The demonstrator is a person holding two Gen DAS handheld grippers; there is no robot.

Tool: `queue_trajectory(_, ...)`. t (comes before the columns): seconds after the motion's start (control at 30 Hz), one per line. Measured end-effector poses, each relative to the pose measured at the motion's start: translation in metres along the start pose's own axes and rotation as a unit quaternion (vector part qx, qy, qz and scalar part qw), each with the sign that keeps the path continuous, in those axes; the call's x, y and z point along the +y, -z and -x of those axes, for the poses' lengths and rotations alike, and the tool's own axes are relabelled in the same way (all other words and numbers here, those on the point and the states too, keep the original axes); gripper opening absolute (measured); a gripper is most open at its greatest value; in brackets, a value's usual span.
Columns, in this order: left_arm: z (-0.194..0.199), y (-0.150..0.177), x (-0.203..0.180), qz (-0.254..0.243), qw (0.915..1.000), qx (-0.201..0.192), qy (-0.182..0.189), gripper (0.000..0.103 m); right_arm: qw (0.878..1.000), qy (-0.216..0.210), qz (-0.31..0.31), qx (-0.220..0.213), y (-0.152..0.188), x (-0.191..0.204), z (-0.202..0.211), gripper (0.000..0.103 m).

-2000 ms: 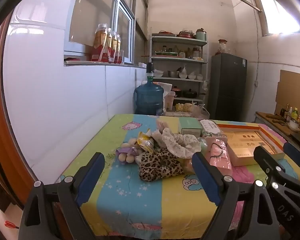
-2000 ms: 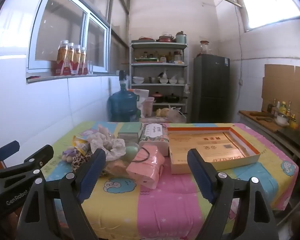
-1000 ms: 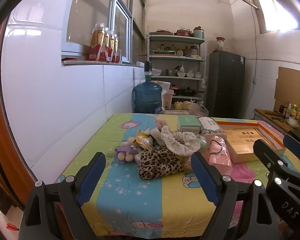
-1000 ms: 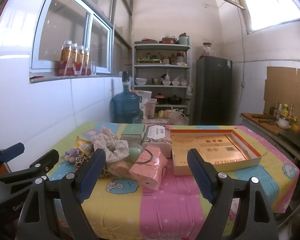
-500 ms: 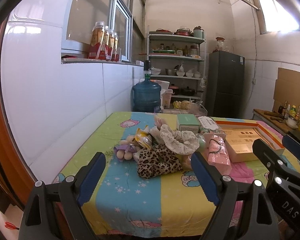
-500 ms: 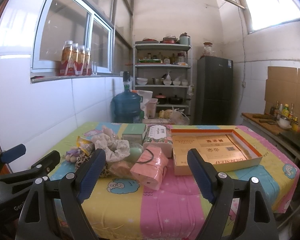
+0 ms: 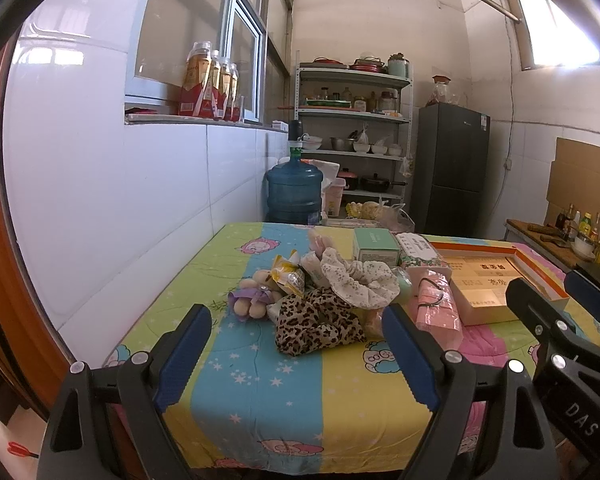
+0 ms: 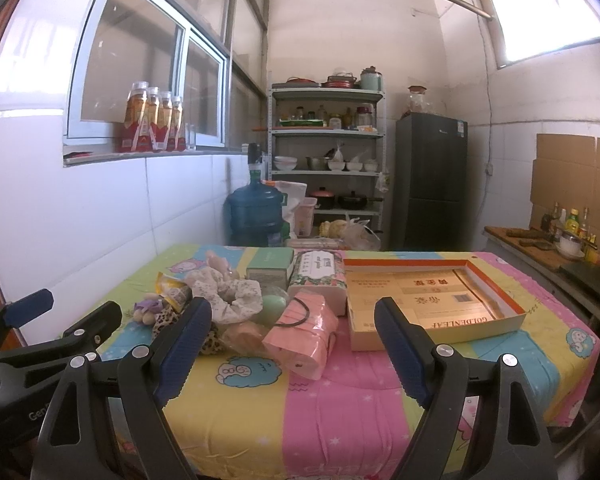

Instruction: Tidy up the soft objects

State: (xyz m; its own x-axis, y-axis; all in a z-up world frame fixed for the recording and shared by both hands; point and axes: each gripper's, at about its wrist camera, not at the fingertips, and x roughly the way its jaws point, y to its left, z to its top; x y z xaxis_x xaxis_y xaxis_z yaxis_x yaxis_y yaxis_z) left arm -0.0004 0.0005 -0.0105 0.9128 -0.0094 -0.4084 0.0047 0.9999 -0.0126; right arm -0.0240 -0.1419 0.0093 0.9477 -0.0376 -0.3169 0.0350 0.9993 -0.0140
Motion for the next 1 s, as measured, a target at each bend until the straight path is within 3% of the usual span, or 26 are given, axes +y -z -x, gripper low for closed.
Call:
queue_trajectory(0.6, 0.001, 0.003, -0.003, 0.002, 1.0, 0.002, 0.0, 0.087, 1.0, -0.002, -0.001, 0.003, 0.001, 0.005, 0.0, 0.084)
queue_trajectory(1.0, -0.018, 0.01, -0.003, 0.012, 0.9998, 0.016, 0.002, 0.087, 1.0, -0.006, -0.007, 0.022, 0.012, -0.006, -0.022, 0.084)
